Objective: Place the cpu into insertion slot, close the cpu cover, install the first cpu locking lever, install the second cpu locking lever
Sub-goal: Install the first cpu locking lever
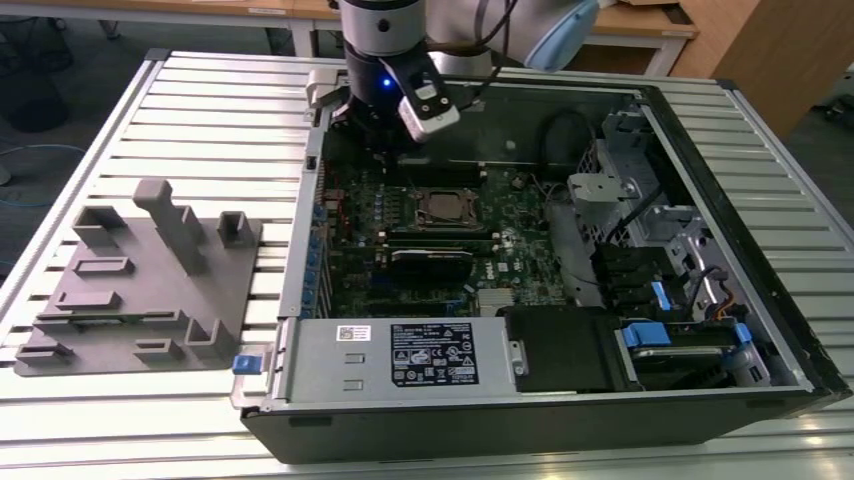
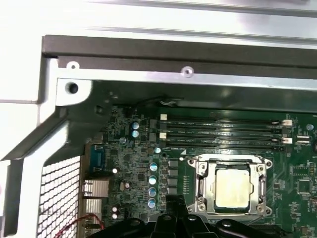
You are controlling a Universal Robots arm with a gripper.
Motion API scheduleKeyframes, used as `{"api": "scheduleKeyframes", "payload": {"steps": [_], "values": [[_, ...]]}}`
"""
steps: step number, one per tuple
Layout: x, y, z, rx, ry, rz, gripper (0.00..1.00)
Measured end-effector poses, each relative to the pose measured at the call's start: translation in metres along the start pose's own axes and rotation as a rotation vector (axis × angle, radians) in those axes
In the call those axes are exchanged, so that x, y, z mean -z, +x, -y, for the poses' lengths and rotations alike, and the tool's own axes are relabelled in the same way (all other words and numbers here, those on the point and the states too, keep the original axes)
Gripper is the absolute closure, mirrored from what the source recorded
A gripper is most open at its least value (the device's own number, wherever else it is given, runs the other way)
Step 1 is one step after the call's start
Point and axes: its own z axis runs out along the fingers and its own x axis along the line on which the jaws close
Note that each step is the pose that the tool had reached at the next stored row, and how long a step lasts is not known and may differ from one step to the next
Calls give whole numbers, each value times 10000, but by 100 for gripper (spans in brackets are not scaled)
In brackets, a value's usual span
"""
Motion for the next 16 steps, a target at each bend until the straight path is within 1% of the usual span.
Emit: {"api": "scheduleKeyframes", "payload": {"steps": [4,11,16], "values": [[-2,21,-24,-4,1,7,89],[-11,39,-99,-12,2,13,89],[-28,40,-170,-17,-4,15,89]]}}
